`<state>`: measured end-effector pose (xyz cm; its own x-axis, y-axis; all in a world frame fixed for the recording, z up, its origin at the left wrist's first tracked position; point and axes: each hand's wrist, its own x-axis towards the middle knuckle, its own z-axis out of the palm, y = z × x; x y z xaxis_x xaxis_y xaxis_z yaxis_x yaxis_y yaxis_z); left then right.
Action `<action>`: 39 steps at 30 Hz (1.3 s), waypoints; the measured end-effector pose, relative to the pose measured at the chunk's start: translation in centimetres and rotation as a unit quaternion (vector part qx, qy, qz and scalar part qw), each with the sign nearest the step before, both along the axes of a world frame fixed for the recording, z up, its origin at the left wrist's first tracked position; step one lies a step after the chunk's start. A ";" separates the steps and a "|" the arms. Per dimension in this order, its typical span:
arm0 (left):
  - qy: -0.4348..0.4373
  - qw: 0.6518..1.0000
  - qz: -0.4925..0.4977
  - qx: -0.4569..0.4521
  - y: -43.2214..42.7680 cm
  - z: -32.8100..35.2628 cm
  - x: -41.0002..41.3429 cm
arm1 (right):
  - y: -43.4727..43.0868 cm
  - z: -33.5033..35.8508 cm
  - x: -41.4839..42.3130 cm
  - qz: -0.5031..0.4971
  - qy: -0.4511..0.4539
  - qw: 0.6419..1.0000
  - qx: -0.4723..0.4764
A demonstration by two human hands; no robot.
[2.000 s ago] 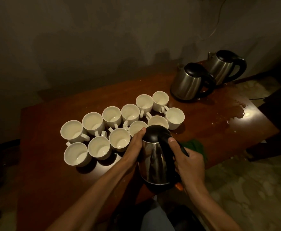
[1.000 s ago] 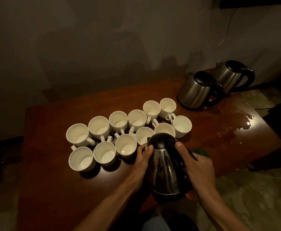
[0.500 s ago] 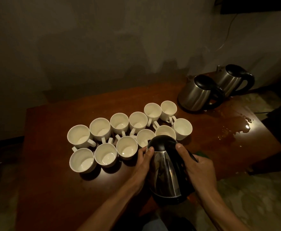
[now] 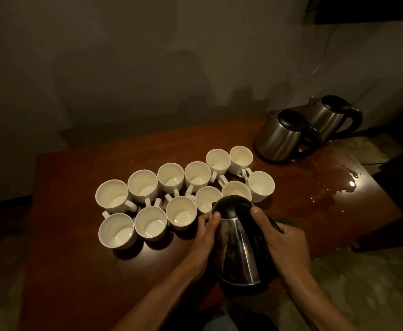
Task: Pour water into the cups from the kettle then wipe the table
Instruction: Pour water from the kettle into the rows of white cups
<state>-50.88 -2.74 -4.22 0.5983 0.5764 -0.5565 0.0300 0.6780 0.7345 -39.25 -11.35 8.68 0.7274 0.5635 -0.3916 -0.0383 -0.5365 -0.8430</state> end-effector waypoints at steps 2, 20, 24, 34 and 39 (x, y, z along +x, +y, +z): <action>-0.005 1.000 -0.003 -0.001 0.1 0.0 -0.1 | 0.0 0.1 0.0 0.000 0.003 1.000 -0.001; 0.002 1.000 0.007 -0.021 0.1 -0.4 0.2 | 0.5 0.8 -0.2 0.008 0.007 1.000 -0.008; -0.006 1.000 0.005 -0.018 0.2 -0.5 0.1 | 0.6 0.8 -0.3 0.011 0.005 1.000 -0.012; 0.007 1.000 0.014 -0.010 0.4 -0.1 -0.1 | 0.8 0.8 -0.4 0.014 0.000 1.000 -0.017; 0.005 1.000 0.020 -0.014 0.4 -0.1 -0.1 | 0.7 0.7 -0.5 0.014 0.002 1.000 -0.014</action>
<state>-51.01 -2.30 -4.27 0.5688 0.5835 -0.5796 0.0102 0.6996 0.7144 -39.73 -10.63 9.38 0.7093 0.5733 -0.4101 -0.0261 -0.5600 -0.8280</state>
